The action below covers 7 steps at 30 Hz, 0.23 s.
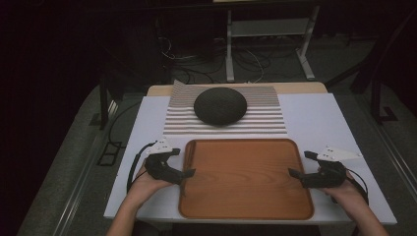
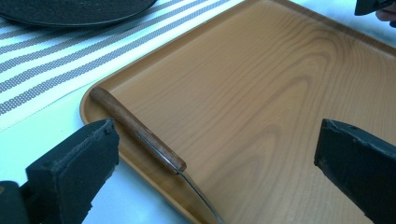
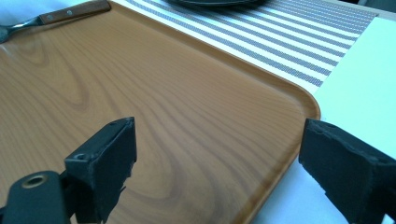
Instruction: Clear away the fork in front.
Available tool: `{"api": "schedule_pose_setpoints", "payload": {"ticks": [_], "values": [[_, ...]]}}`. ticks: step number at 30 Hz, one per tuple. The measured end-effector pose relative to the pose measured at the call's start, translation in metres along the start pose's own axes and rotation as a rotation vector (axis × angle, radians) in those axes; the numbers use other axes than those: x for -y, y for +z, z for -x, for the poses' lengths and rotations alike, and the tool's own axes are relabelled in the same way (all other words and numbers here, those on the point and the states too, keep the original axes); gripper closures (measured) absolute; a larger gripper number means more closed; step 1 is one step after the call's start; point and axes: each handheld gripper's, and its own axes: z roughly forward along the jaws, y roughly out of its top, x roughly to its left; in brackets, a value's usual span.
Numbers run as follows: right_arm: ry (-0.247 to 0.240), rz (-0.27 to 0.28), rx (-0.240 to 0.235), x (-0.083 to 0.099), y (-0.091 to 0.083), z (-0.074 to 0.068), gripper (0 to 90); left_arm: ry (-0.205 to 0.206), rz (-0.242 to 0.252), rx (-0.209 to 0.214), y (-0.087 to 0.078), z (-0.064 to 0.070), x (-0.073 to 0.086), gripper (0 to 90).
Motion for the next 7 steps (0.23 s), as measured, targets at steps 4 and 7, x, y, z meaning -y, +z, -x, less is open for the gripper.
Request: {"api": "schedule_pose_setpoints", "payload": {"ticks": [4, 7], "values": [[-0.001, 0.0, 0.001, -0.0001, 0.0, -0.0001, 11.3, 0.006, -0.005, 0.002, 0.0014, 0.0009, -0.0001, 0.0], [-0.001, -0.001, 0.001, 0.0002, -0.0002, 0.0001, 11.3, 0.011, -0.008, -0.001, 0.0016, 0.0001, 0.0, 0.0]]}}
